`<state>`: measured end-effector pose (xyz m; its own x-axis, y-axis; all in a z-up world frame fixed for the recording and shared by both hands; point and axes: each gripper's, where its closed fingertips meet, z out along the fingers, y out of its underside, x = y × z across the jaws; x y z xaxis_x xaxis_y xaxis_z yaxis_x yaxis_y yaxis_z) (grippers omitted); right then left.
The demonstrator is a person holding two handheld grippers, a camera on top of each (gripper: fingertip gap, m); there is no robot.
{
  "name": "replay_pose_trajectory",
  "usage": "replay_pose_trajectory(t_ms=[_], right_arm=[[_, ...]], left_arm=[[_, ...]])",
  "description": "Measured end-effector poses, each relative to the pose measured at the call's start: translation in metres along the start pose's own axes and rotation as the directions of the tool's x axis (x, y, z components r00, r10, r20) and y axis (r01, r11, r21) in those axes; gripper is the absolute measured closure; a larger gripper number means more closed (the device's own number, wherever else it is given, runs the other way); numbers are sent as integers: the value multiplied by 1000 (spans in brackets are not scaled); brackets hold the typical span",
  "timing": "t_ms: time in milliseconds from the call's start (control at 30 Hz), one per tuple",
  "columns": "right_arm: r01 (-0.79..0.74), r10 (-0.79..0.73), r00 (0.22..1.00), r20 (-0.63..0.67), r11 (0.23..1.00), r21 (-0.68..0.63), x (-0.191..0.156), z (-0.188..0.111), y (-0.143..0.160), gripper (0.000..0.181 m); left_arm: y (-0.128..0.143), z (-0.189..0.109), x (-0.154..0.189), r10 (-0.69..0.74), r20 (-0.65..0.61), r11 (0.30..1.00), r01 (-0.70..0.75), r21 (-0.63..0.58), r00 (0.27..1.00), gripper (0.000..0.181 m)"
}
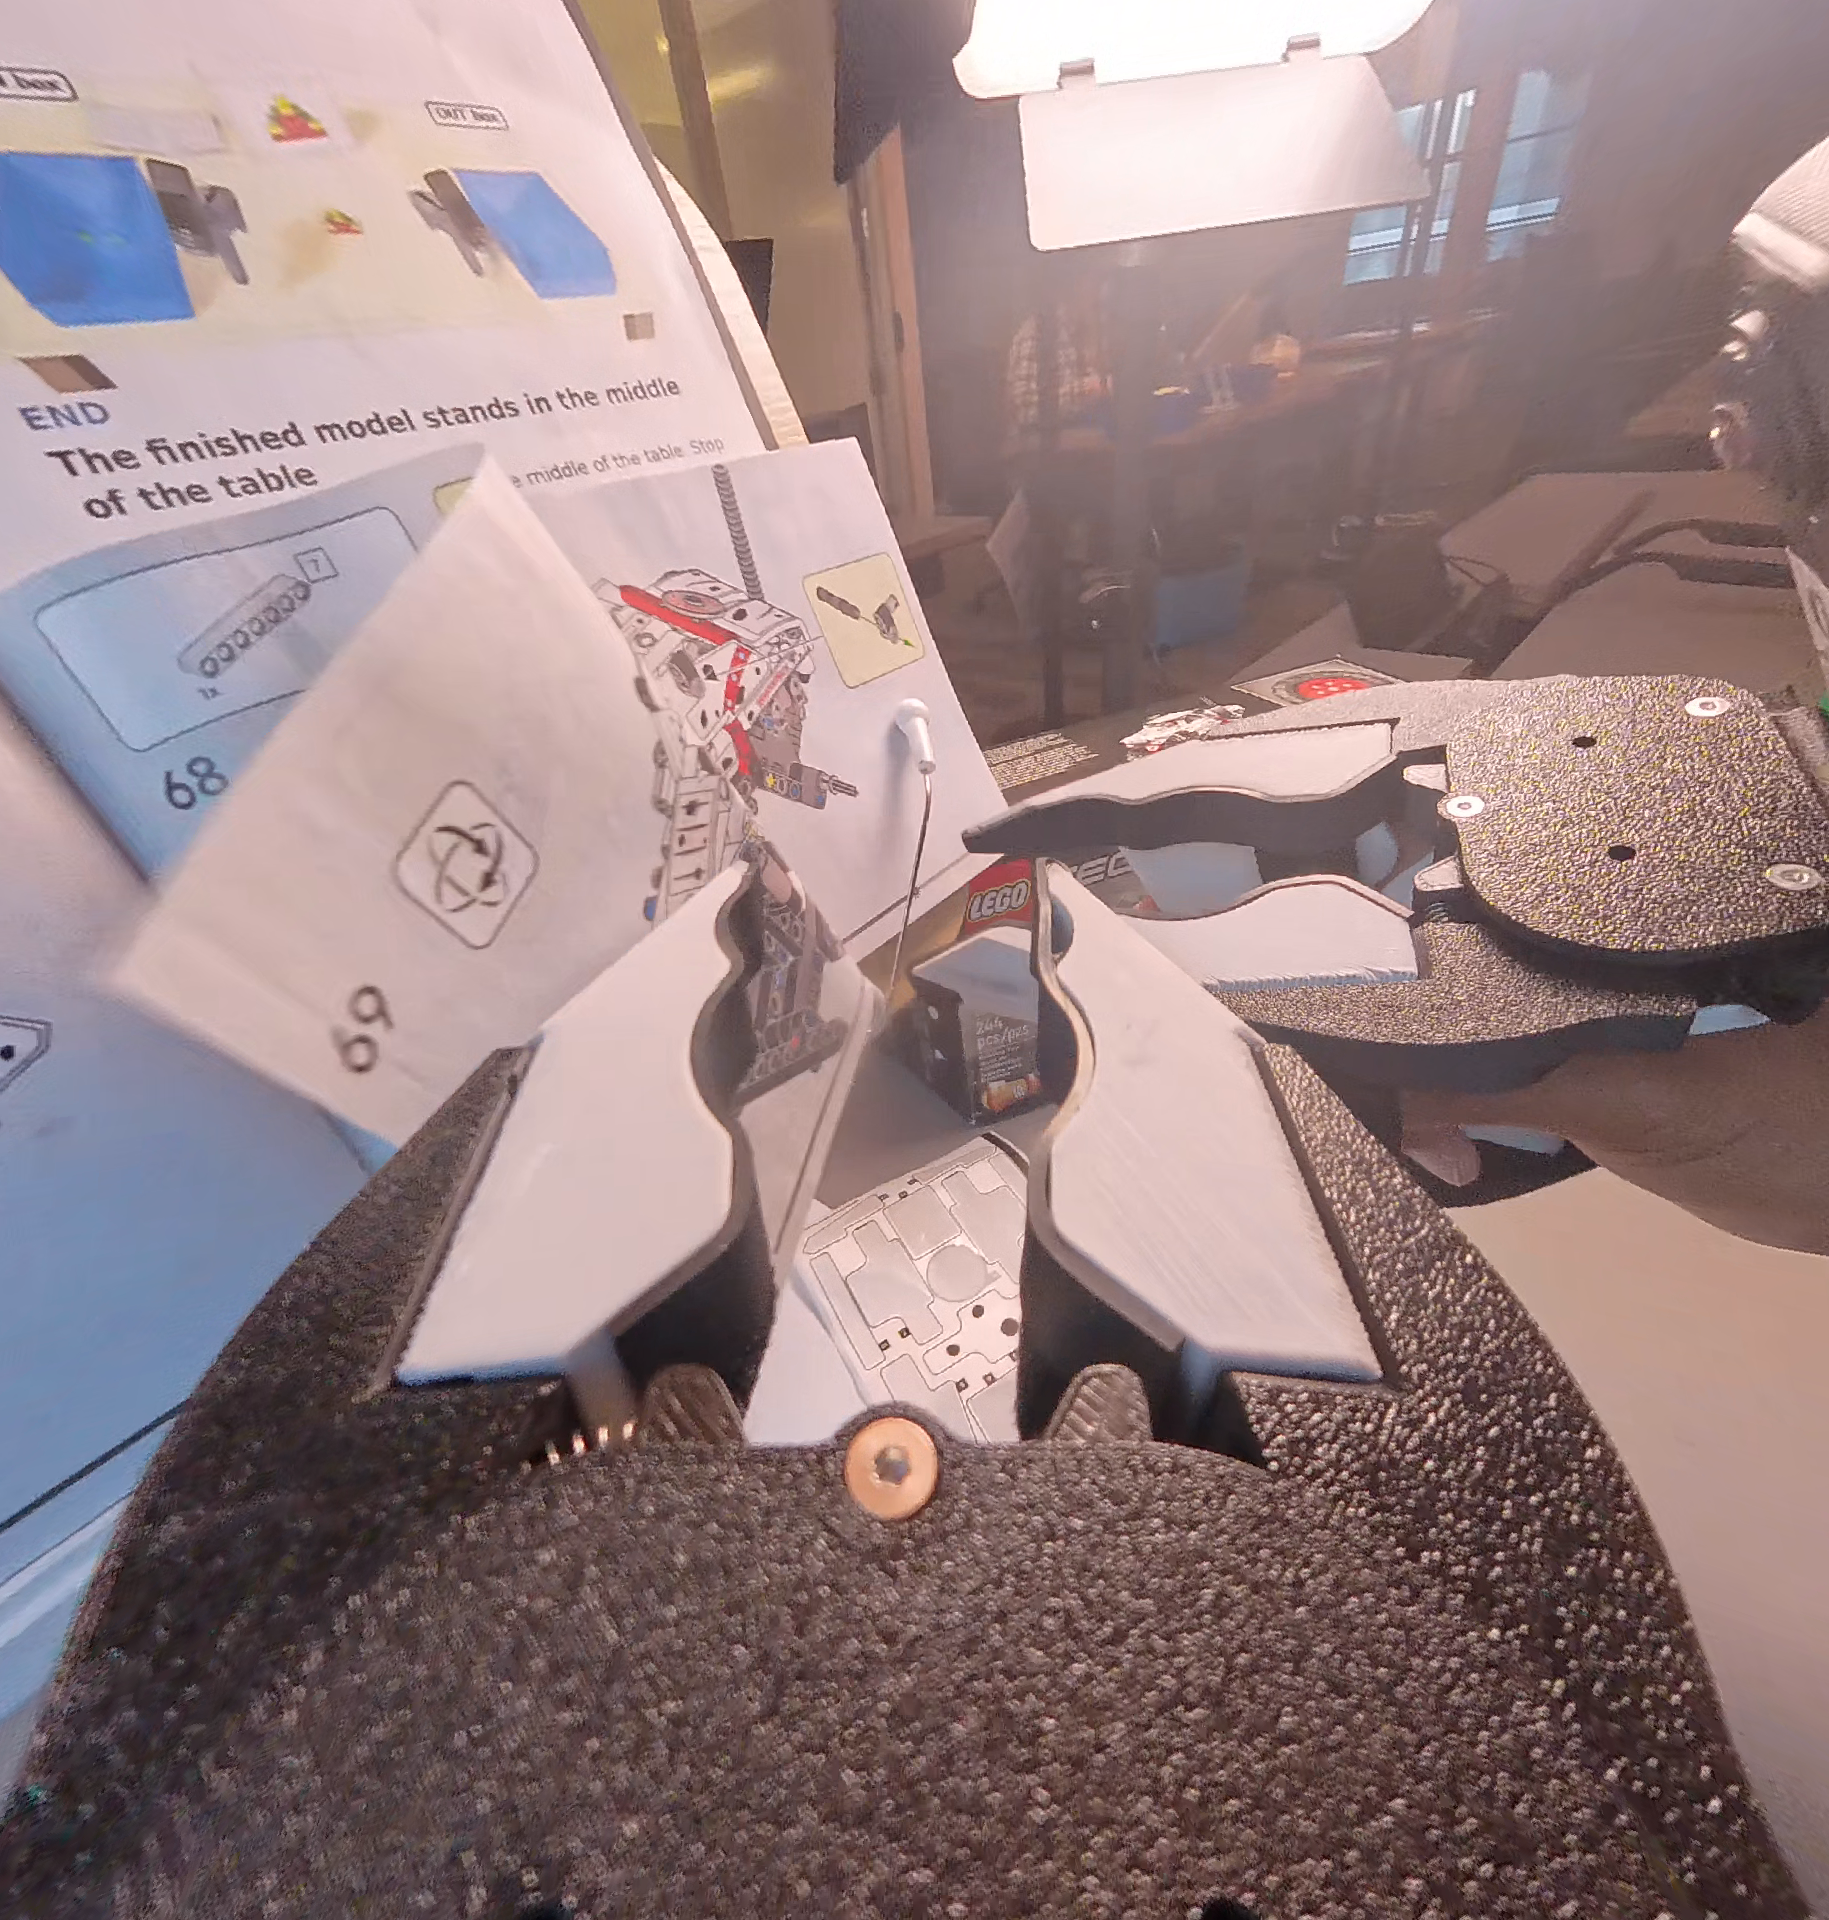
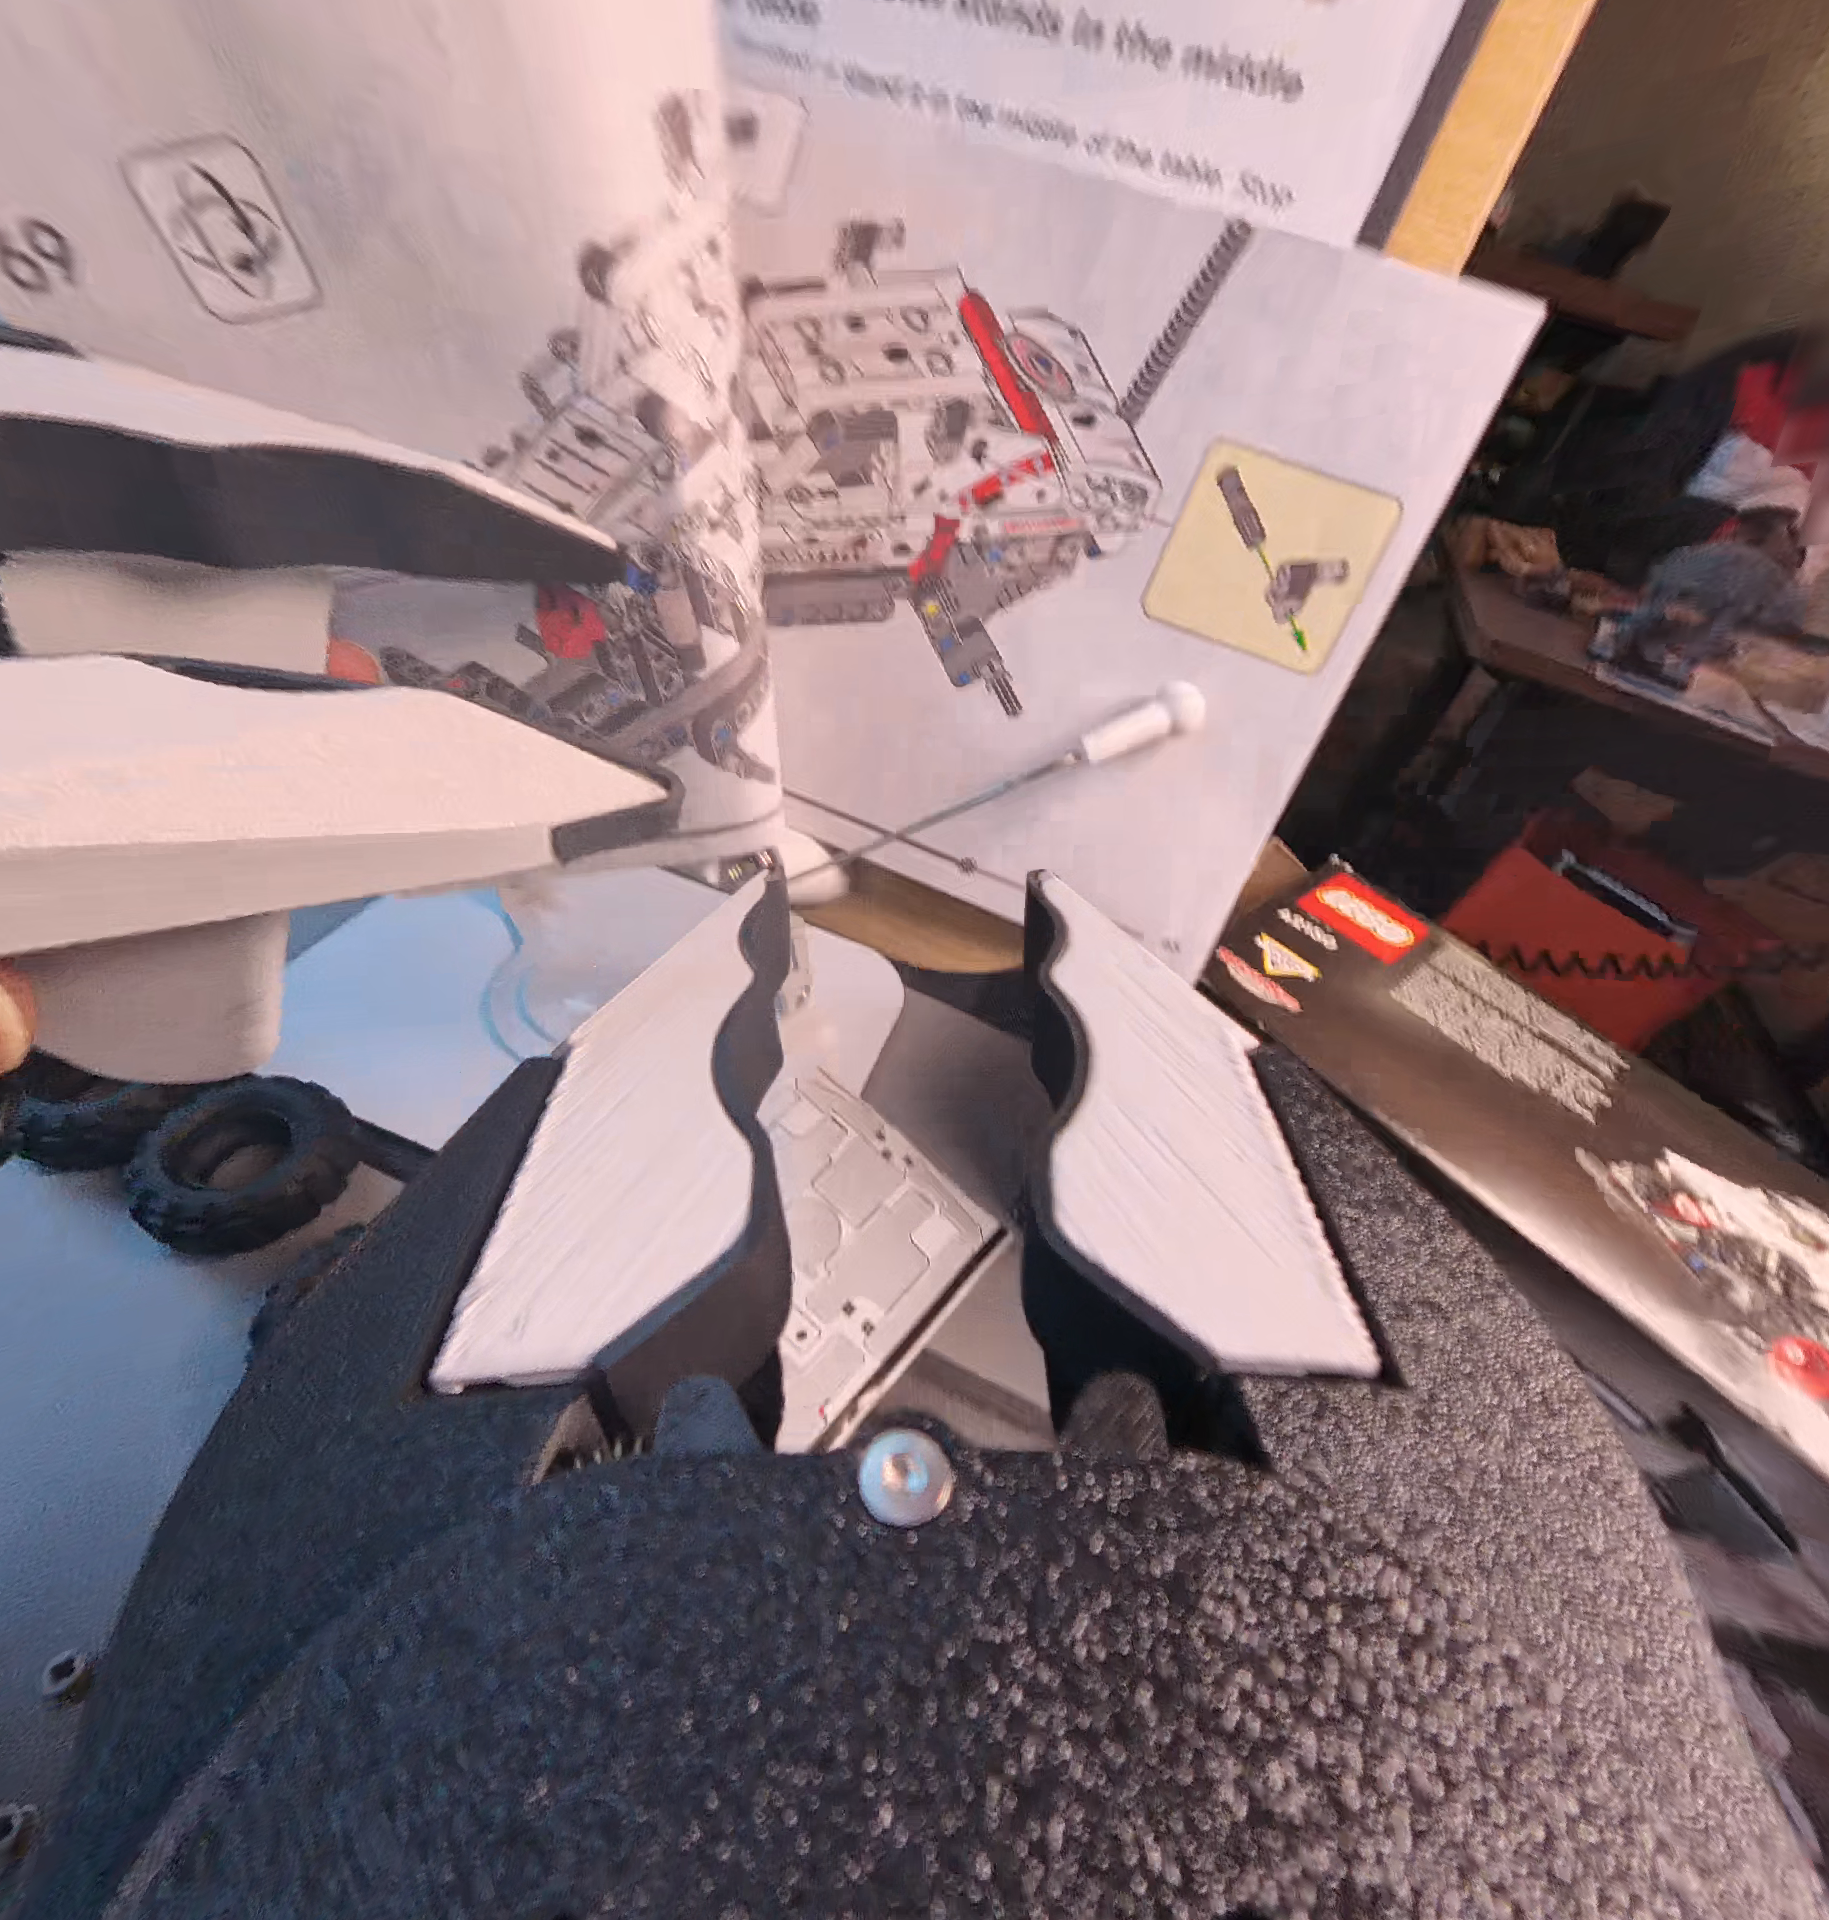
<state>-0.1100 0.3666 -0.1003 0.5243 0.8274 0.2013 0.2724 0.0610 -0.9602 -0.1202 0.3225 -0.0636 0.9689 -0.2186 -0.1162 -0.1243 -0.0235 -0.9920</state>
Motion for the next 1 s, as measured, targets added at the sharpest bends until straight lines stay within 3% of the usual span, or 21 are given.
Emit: replay_pose_trajectory(t_ms=[67, 100, 200, 300, 467, 533, 600, 633, 667, 733, 833, 900, 1000], right_arm=[[-98, 96, 995, -29, 992, -83, 9, -4, 16, 126], [-155, 153, 987, -40, 986, -62, 14, -9, 14, 126], [-215, 224, 974, -41, 963, 164, 26, -31, -31, 139], [-170, 136, 982, 132, 941, 293, -1, -37, -80, 143], [-32, -2, 967, 254, 991, 128, -37, -4, -94, 98], [20, -24, 957, 289, 1000, 18, -46, 12, -80, 84], [97, -86, 965, 246, 995, -34, -41, 24, -66, 88], [166, -155, 971, 185, 985, -46, -33, 29, -59, 97], [211, -203, 969, 137, 976, -47, -25, 32, -54, 106], [222, -215, 970, 114, 974, -46, -19, 34, -45, 119], [174, -171, 979, 111, 984, -22, -14, 32, -38, 126], [126, -122, 987, 105, 992, -31, -12, 29, -31, 126], [14, -10, 998, 69, 998, -58, -6, 21, -19, 113]], left_arm=[[-1, 3, 6, -16, -45, 1000, 16, 6, 999, 129], [-2, 4, 9, -24, -70, 1000, 24, 10, 997, 128], [-1, 8, 18, -13, -130, 1000, 14, 4, 991, 128], [7, 15, 31, 44, -199, 998, -51, -31, 979, 129], [25, 17, 66, 169, -314, 978, -198, -64, 934, 132], [33, 10, 73, 184, -303, 976, -210, -55, 935, 154], [44, -3, 77, 207, -296, 971, -232, -51, 932, 158], [46, -15, 84, 224, -337, 969, -245, -19, 914, 141], [43, -26, 84, 213, -328, 975, -221, 13, 920, 146], [30, -47, 70, 202, -251, 978, -183, 98, 947, 147], [2, -75, 16, 130, -18, 969, -124, 212, 991, 146], [0, -80, -22, 12, 60, 980, -24, 200, 998, 134], [15, -69, -50, -192, 26, 977, 188, 99, 981, 108]])
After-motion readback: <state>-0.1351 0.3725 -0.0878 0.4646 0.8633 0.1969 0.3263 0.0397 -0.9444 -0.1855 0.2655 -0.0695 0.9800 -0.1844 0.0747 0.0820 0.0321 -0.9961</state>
